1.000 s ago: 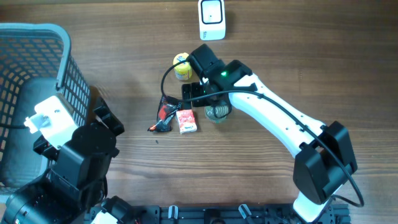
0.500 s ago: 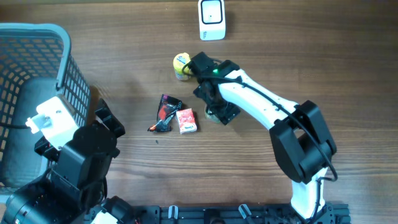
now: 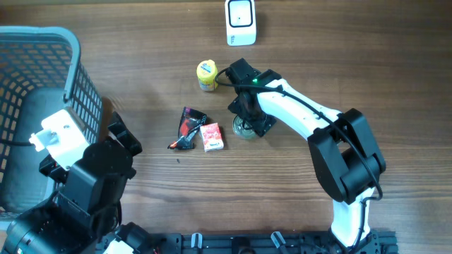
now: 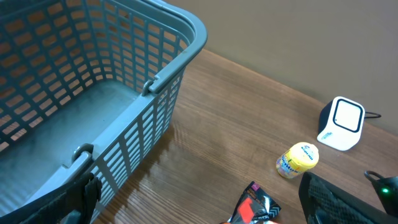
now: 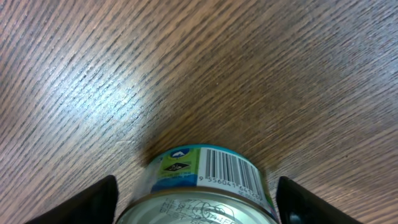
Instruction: Scan the item barcode
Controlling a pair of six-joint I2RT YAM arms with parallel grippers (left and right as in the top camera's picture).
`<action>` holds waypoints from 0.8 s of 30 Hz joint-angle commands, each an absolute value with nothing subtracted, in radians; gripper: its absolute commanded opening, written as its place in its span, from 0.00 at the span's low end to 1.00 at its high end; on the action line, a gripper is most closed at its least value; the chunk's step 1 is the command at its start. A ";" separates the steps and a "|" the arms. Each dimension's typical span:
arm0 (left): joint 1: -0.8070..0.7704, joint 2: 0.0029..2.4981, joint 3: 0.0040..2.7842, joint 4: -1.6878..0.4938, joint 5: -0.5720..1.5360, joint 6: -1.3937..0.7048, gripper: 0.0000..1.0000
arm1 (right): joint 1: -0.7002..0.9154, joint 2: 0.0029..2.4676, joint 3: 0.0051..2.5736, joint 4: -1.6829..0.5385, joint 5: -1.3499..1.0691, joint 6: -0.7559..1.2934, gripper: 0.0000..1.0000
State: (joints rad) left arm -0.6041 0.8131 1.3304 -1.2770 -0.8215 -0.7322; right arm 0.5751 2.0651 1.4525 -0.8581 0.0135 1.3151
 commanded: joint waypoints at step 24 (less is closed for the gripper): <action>-0.604 0.812 1.322 -1.299 -0.820 -0.749 1.00 | 0.554 2.090 1.445 -0.897 -0.006 2.069 0.69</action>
State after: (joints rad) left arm -0.6041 0.8131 1.3304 -1.2919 -0.8215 -0.7322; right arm 0.5922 2.0655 1.4509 -0.9165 -0.0494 1.9182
